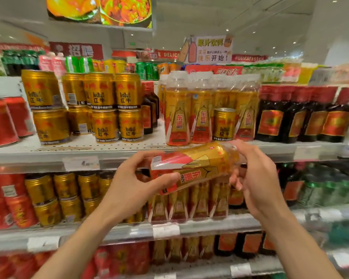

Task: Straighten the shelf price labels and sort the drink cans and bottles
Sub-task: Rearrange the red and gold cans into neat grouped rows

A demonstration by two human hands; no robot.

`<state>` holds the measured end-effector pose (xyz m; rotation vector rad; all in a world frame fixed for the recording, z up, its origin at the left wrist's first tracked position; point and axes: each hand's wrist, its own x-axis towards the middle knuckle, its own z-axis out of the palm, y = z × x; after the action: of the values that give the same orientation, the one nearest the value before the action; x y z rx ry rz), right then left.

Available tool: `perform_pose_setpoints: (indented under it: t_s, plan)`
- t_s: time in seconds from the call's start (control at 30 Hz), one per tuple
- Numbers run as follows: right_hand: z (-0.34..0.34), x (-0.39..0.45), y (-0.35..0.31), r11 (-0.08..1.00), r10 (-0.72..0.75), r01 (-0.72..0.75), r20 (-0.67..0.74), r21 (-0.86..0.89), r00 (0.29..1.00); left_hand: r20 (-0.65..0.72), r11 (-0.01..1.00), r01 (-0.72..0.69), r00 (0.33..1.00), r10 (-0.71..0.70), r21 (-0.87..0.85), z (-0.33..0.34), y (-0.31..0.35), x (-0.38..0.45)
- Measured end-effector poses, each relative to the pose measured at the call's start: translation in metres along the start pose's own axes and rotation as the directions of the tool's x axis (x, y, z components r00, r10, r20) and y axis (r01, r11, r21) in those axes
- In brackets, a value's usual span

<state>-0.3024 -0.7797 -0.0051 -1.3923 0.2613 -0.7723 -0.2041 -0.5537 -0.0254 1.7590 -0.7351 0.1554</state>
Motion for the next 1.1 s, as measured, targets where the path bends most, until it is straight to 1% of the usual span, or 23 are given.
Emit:
perform_pose_setpoints:
  t_s: [0.1,0.23,0.4,0.57,0.7,0.87,0.97,1.1]
  plan:
    - [-0.031,0.023,-0.006,1.000,0.000,0.000,0.023,0.011,1.000,0.001,0.999,-0.010,1.000,0.010,0.042,0.031,0.019,0.010]
    - [-0.051,0.049,-0.010,1.000,-0.007,0.006,0.062,0.010,0.998,-0.019,0.997,-0.002,1.000,0.003,0.077,0.054,0.029,0.024]
    - [-0.052,0.071,-0.017,0.999,-0.045,0.046,0.062,-0.015,0.997,0.001,0.993,-0.020,1.000,0.020,0.115,0.064,0.026,0.042]
    - [-0.047,0.089,-0.037,0.986,-0.135,0.143,0.084,-0.087,0.987,0.029,0.997,-0.040,0.999,0.039,0.061,0.065,0.018,0.061]
    - [-0.046,0.104,-0.054,0.954,-0.221,0.245,0.146,-0.175,0.964,0.086,0.993,-0.063,0.995,0.054,0.098,0.070,0.018,0.071]
    - [-0.046,0.120,-0.068,0.938,-0.220,0.269,0.224,-0.220,0.949,0.181,0.988,-0.036,0.983,0.009,0.147,0.077,0.026,0.078]
    - [-0.044,0.129,-0.077,0.924,-0.238,0.302,0.266,-0.233,0.934,0.193,0.982,-0.026,0.981,-0.010,0.187,0.086,0.035,0.080]
    - [-0.045,0.142,-0.089,0.885,-0.283,0.382,0.346,-0.265,0.895,0.197,0.971,-0.005,0.979,-0.043,0.237,0.101,0.054,0.079]
